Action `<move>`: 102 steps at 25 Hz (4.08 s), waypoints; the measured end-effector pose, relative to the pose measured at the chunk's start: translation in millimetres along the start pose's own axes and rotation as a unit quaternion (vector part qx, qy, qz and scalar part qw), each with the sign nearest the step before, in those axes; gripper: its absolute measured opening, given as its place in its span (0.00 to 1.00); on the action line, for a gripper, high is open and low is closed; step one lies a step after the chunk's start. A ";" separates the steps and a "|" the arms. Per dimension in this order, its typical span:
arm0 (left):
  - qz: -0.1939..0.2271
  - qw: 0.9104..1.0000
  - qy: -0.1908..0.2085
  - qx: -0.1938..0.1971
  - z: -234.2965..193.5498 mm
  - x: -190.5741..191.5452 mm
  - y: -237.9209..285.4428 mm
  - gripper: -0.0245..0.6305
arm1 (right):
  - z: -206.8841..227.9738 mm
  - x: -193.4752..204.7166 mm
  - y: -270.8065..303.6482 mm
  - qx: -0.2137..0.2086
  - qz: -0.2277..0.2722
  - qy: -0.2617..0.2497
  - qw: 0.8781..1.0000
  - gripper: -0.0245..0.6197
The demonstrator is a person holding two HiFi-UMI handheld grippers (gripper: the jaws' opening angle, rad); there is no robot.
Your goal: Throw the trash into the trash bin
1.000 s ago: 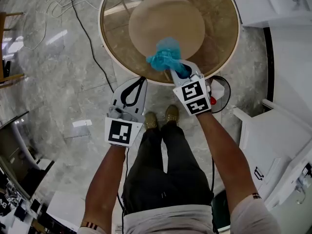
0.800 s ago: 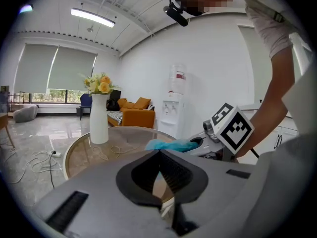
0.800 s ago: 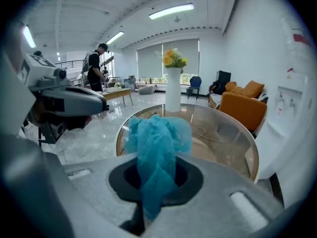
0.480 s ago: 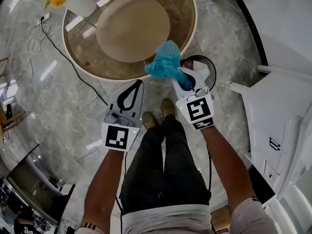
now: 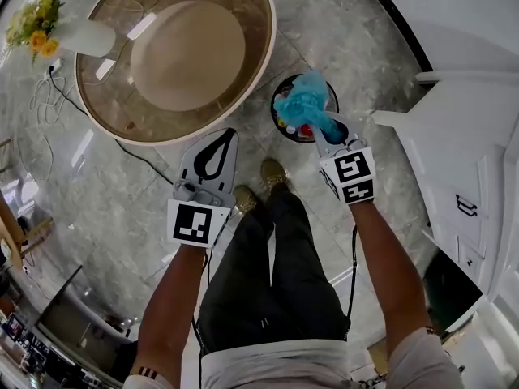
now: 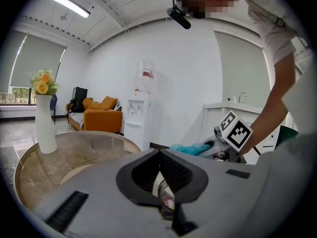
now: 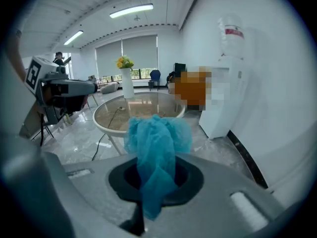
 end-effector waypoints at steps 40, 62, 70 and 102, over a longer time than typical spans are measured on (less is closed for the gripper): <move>0.039 0.999 0.022 -0.007 16.4 -85.4 8.2 0.04 | 5.1 -100.8 -67.2 -0.065 0.178 -0.012 0.982 0.21; 0.171 0.984 0.036 -0.023 27.6 -284.8 -132.3 0.04 | -102.5 -281.9 -237.3 -0.173 0.355 -0.035 0.918 0.04; 0.211 0.976 0.050 -0.037 52.0 -316.5 -177.0 0.04 | -127.9 -295.5 -283.5 -0.206 0.376 -0.032 0.903 0.04; 0.228 0.971 0.053 -0.048 71.3 -330.2 -194.9 0.04 | -127.4 -301.6 -308.9 -0.216 0.380 -0.067 0.897 0.04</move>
Point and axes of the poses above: the fingertips, and each gripper's own axes: y forward along the fingers, z to its right, x out of its underside, the point moved 9 cm from there along -y, backward along the fingers, and after that the axes turned 3 degrees about y, right-handed, at the moved point
